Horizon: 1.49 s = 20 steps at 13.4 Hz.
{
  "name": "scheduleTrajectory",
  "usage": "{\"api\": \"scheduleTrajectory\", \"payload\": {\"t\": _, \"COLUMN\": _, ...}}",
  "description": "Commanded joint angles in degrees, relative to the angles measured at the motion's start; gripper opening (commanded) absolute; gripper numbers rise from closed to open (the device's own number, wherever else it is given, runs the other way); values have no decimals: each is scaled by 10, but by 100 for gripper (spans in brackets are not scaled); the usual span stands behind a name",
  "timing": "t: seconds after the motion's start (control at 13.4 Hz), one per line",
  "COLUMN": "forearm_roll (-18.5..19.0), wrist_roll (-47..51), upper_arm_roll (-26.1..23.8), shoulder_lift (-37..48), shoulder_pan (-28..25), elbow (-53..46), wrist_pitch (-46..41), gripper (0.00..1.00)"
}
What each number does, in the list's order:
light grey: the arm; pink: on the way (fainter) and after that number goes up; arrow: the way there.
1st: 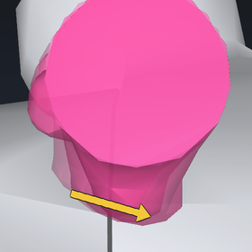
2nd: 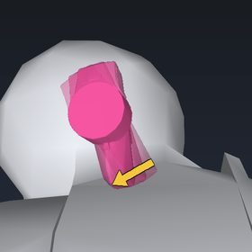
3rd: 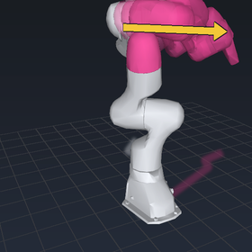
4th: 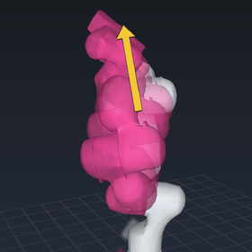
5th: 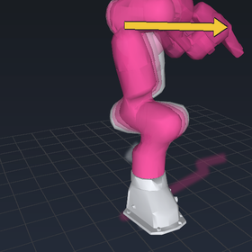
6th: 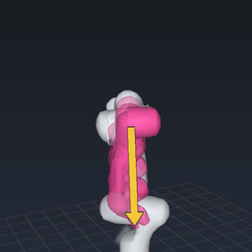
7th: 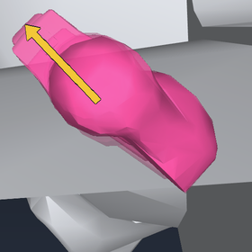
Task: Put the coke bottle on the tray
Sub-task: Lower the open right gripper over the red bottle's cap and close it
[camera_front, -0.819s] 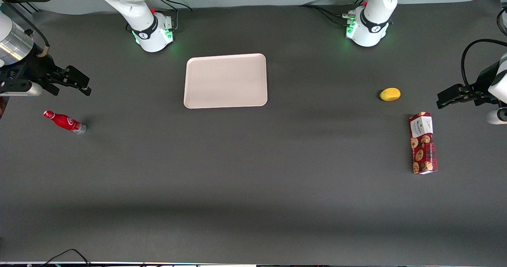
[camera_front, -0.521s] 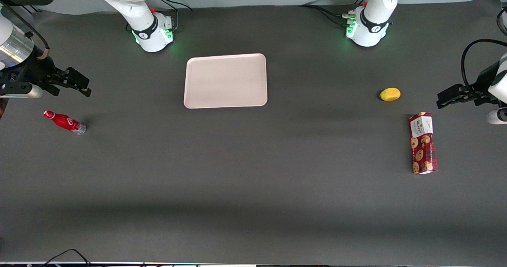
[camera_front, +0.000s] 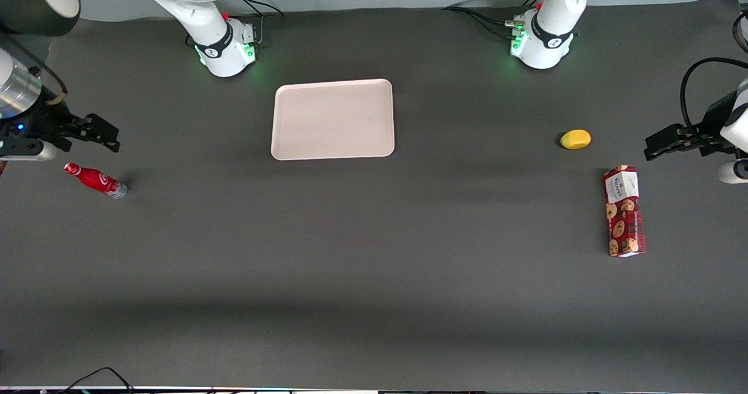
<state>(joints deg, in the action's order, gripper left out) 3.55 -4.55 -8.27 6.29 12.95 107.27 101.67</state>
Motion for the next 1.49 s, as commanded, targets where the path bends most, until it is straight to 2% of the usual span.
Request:
{"api": "scheduleTrajectory", "payload": {"t": 0.0, "forearm_roll": 8, "wrist_roll": -153, "upper_arm_roll": 97, "shoulder_lift": -20, "shoulder_pan": 1, "elbow": 64, "wrist_pitch": 82, "gripper": 100}}
{"api": "scheduleTrajectory", "payload": {"t": 0.22, "forearm_roll": 9, "wrist_roll": -278, "upper_arm_roll": 177, "shoulder_lift": -50, "shoulder_pan": 3, "elbow": 126, "wrist_pitch": 163, "gripper": 100}}
{"api": "scheduleTrajectory", "payload": {"t": 0.37, "forearm_roll": 32, "wrist_roll": -317, "upper_arm_roll": 207, "shoulder_lift": -69, "shoulder_pan": 5, "elbow": 154, "wrist_pitch": 226, "gripper": 100}}
{"api": "scheduleTrajectory", "payload": {"t": 0.6, "forearm_roll": 35, "wrist_roll": -375, "upper_arm_roll": 243, "shoulder_lift": -104, "shoulder_pan": 8, "elbow": 177, "wrist_pitch": 304, "gripper": 100}}
{"api": "scheduleTrajectory", "payload": {"t": 1.19, "forearm_roll": 21, "wrist_roll": -382, "upper_arm_roll": 245, "shoulder_lift": -142, "shoulder_pan": 22, "elbow": 195, "wrist_pitch": 336, "gripper": 99}}
{"api": "scheduleTrajectory", "payload": {"t": 1.34, "forearm_roll": 21, "wrist_roll": -382, "upper_arm_roll": 245, "shoulder_lift": -144, "shoulder_pan": 23, "elbow": 200, "wrist_pitch": 348, "gripper": 88}}
{"api": "scheduleTrajectory", "payload": {"t": 1.41, "forearm_roll": 21, "wrist_roll": -382, "upper_arm_roll": 246, "shoulder_lift": -145, "shoulder_pan": 23, "elbow": 200, "wrist_pitch": 348, "gripper": 79}}
